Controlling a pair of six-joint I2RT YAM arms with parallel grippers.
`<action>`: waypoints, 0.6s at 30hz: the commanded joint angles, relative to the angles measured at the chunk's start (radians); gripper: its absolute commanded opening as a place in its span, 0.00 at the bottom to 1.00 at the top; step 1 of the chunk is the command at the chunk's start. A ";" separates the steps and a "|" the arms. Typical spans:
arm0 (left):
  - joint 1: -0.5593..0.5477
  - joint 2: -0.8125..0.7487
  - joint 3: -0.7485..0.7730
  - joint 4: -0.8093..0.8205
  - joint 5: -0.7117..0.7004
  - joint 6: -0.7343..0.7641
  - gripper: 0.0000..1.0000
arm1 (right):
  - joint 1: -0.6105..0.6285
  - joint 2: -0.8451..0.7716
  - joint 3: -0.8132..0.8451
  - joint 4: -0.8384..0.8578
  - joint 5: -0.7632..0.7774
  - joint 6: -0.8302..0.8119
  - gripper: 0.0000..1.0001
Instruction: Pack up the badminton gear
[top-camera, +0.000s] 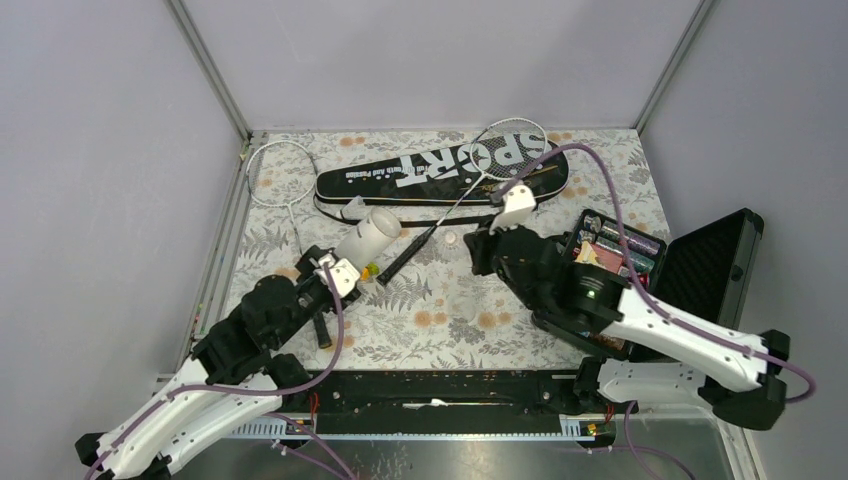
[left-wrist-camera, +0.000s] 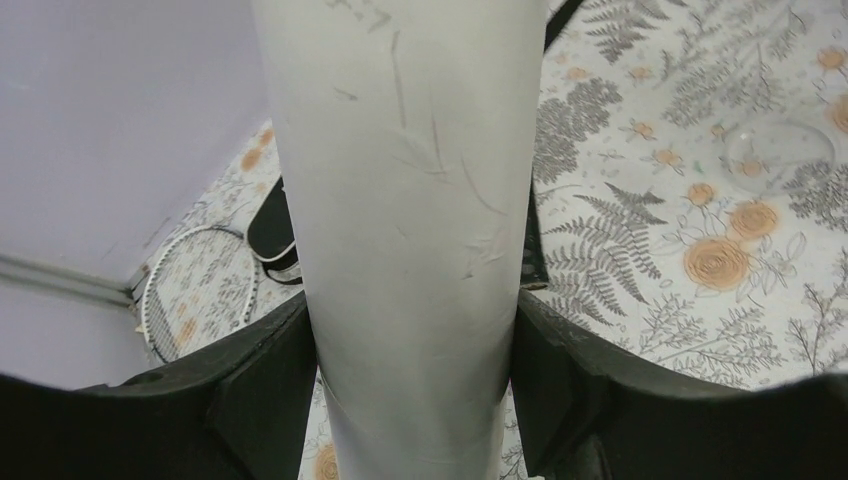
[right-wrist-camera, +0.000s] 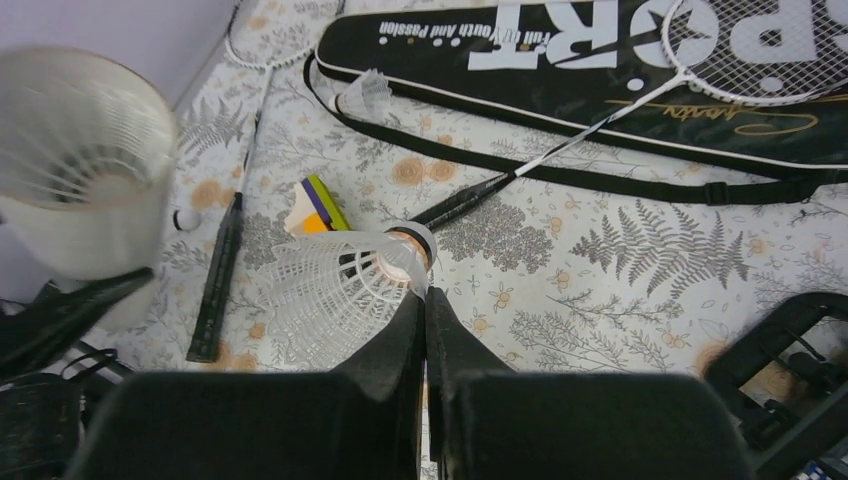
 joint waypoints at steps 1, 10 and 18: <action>-0.001 0.057 0.037 0.089 0.130 0.038 0.28 | -0.007 -0.108 0.019 -0.027 0.018 -0.038 0.00; -0.001 0.039 -0.012 0.087 0.285 0.105 0.27 | -0.006 -0.295 -0.043 0.104 -0.318 0.008 0.00; -0.001 0.032 -0.028 0.101 0.420 0.152 0.27 | -0.006 -0.230 0.007 0.088 -0.518 0.067 0.00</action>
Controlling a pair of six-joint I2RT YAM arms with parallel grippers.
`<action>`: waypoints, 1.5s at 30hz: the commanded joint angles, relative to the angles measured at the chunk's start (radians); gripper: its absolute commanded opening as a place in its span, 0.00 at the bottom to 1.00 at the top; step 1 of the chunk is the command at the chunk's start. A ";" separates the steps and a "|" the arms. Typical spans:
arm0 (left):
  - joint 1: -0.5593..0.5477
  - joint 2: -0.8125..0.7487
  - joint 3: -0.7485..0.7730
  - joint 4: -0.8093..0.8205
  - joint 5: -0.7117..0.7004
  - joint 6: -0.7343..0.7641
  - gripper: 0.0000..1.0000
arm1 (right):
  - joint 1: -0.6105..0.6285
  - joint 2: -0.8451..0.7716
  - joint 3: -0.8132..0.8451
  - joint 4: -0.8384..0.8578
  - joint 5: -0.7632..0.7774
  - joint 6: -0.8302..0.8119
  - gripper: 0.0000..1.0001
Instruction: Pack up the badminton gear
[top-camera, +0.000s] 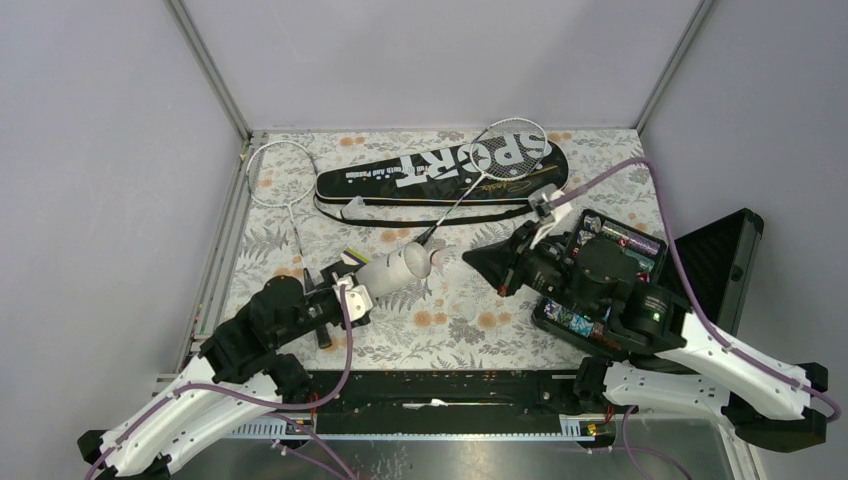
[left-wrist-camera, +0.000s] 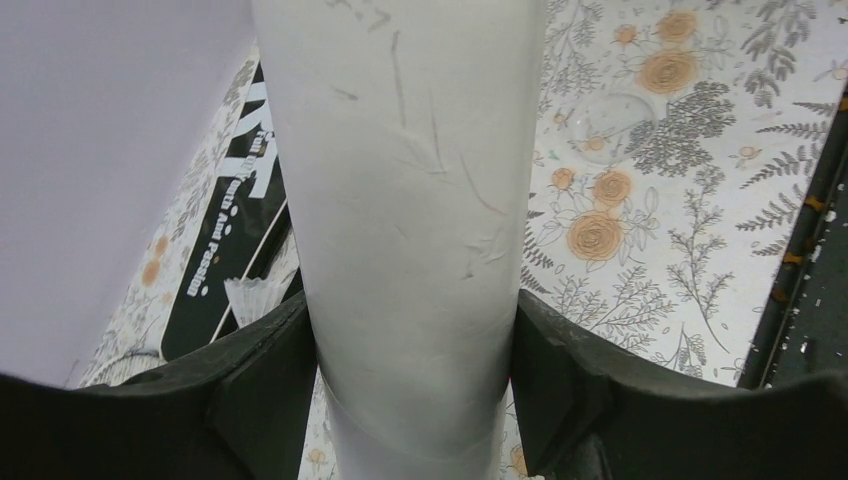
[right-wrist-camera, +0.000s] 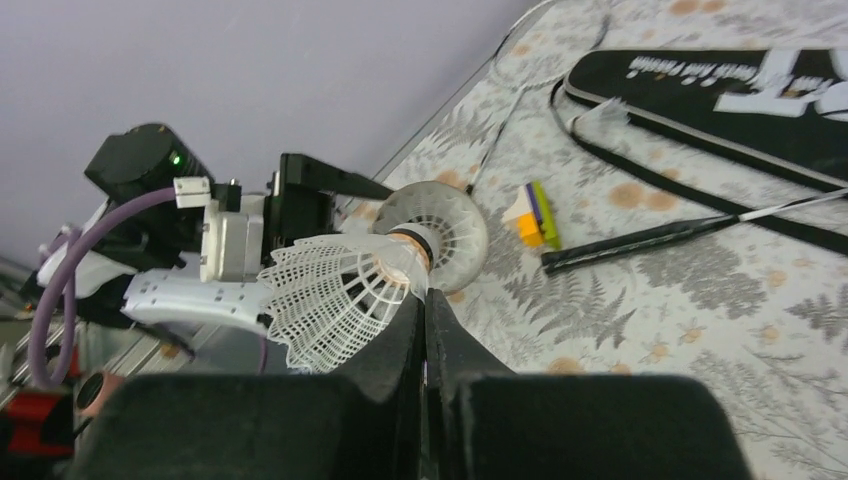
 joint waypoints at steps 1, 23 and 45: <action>-0.001 -0.003 0.014 0.098 0.099 0.042 0.27 | -0.004 0.075 0.053 0.002 -0.155 0.041 0.00; -0.001 0.010 0.015 0.119 0.140 0.059 0.25 | -0.004 0.278 0.045 0.104 -0.180 0.055 0.00; 0.000 0.001 0.016 0.117 0.145 0.043 0.24 | -0.004 0.300 0.053 0.094 -0.112 0.062 0.11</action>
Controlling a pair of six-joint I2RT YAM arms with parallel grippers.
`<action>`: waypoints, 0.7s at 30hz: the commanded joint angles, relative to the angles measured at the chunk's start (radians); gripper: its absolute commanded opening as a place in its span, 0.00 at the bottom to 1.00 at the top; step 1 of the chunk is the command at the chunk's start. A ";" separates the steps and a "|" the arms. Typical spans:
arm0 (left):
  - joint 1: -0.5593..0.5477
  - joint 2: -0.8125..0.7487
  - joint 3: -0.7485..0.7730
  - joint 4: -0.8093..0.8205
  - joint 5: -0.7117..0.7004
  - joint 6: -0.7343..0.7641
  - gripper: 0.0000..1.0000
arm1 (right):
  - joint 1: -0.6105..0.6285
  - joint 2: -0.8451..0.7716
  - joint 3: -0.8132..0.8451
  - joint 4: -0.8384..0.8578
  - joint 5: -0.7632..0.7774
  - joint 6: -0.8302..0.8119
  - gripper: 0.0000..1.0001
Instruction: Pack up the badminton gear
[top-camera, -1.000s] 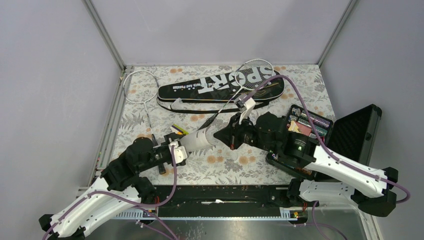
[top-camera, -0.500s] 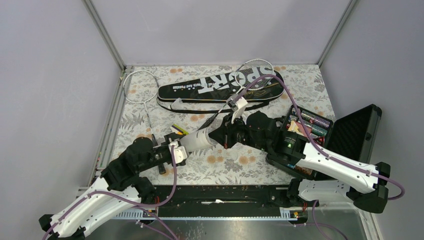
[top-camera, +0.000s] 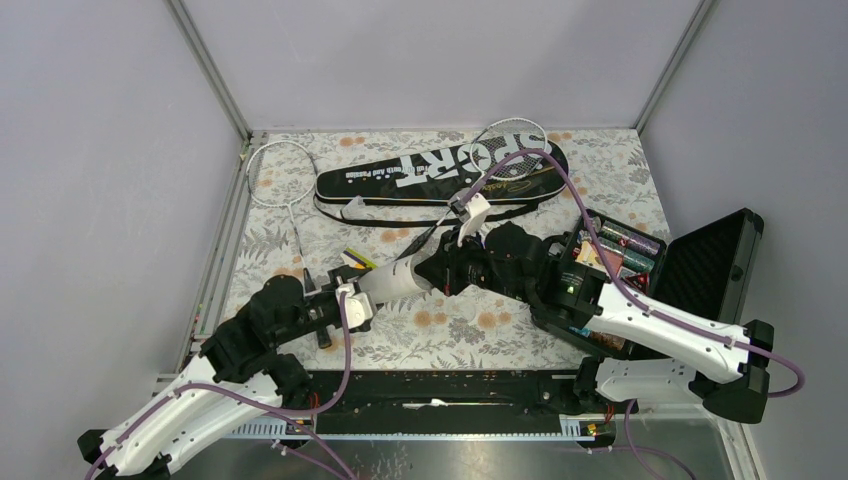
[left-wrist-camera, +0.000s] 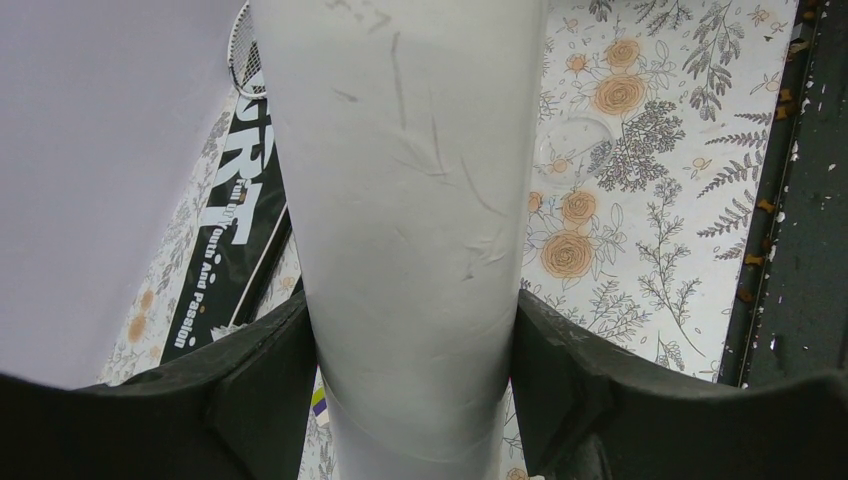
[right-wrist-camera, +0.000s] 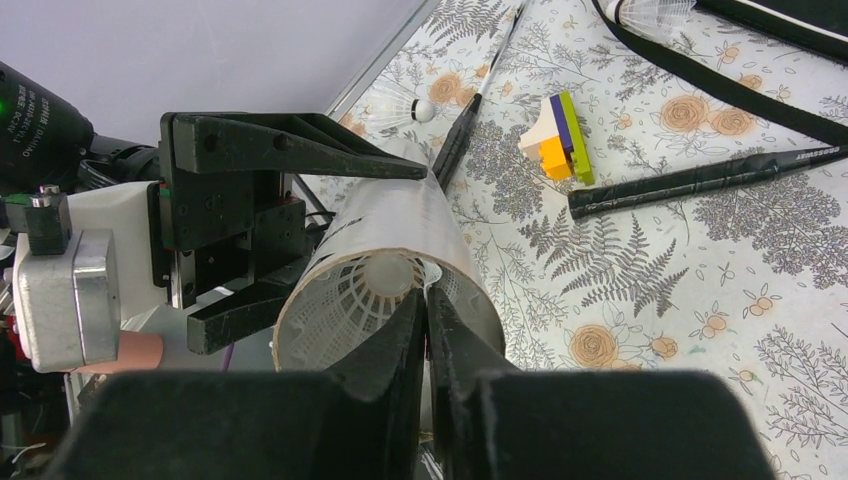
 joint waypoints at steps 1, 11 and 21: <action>0.000 -0.006 0.018 0.095 0.017 0.002 0.24 | -0.003 -0.027 0.023 0.020 0.036 0.019 0.13; 0.000 -0.016 0.015 0.087 -0.004 -0.005 0.24 | -0.003 -0.146 0.006 -0.032 0.055 0.036 0.51; -0.001 0.022 0.107 0.125 0.012 -0.158 0.24 | -0.003 -0.348 -0.183 0.129 0.184 -0.105 0.92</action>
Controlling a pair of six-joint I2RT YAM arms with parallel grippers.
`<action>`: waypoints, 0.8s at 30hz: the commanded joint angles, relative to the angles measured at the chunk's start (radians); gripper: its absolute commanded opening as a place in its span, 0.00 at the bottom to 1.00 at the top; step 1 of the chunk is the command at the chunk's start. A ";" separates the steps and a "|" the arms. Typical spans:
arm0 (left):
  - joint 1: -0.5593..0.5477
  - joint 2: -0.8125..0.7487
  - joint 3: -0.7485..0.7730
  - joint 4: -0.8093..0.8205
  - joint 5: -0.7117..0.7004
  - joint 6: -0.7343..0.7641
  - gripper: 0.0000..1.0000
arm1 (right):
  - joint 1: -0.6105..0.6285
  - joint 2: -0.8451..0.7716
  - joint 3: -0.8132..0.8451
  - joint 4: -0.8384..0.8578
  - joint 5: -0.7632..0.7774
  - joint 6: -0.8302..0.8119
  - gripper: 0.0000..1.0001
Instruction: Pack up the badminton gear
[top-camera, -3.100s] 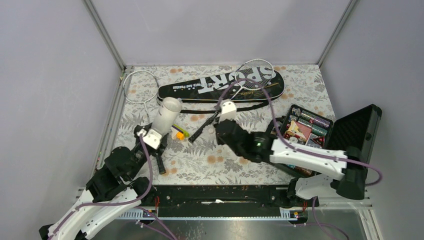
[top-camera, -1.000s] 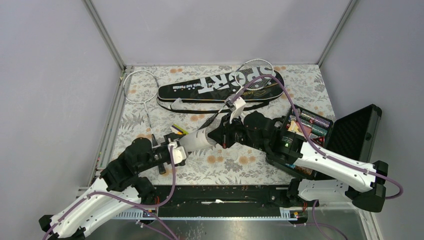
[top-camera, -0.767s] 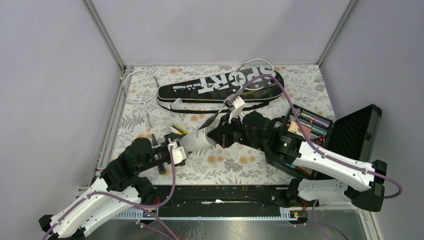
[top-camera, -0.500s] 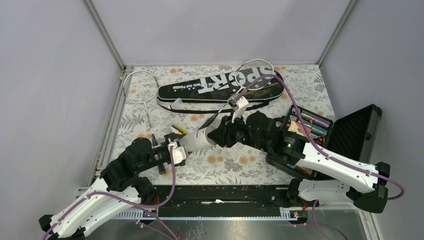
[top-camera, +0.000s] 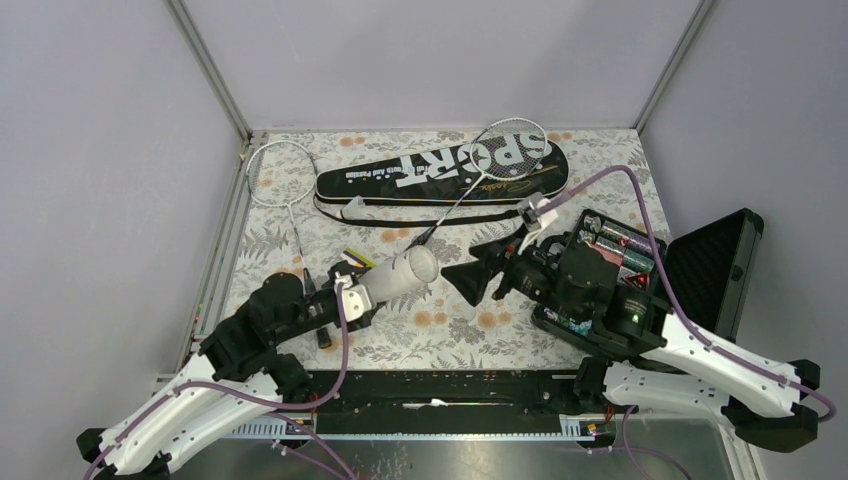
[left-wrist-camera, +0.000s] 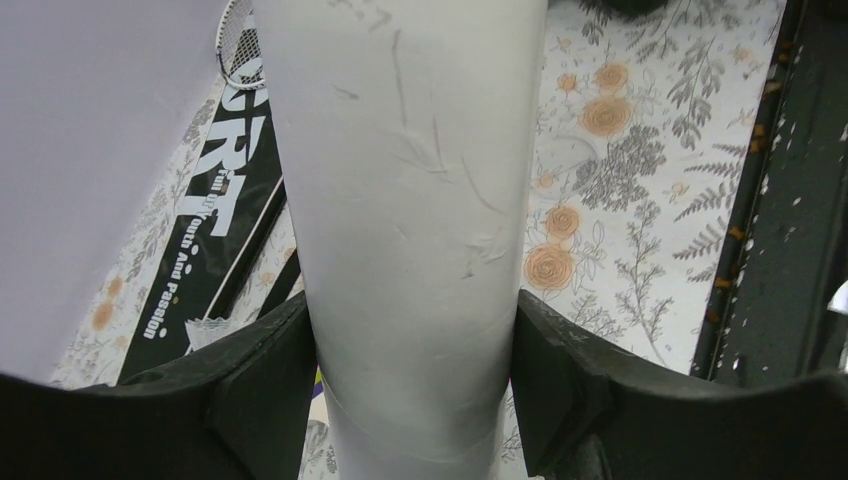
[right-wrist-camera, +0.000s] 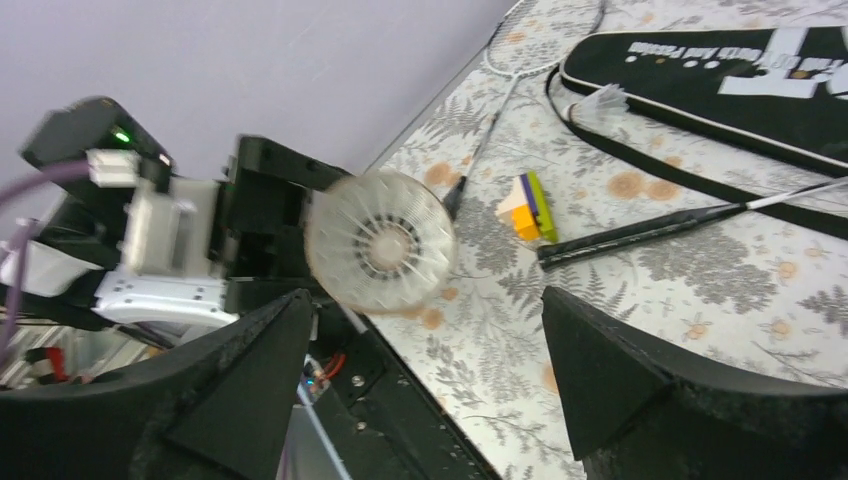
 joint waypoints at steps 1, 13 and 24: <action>-0.001 0.018 0.112 0.135 0.024 -0.117 0.24 | -0.003 -0.089 -0.105 0.134 0.095 -0.118 0.94; -0.001 0.048 0.120 0.566 0.037 -0.527 0.24 | -0.003 -0.180 -0.340 0.447 -0.126 -0.243 1.00; -0.001 0.125 0.000 1.023 0.084 -0.840 0.25 | -0.003 0.091 -0.356 0.697 -0.353 -0.124 1.00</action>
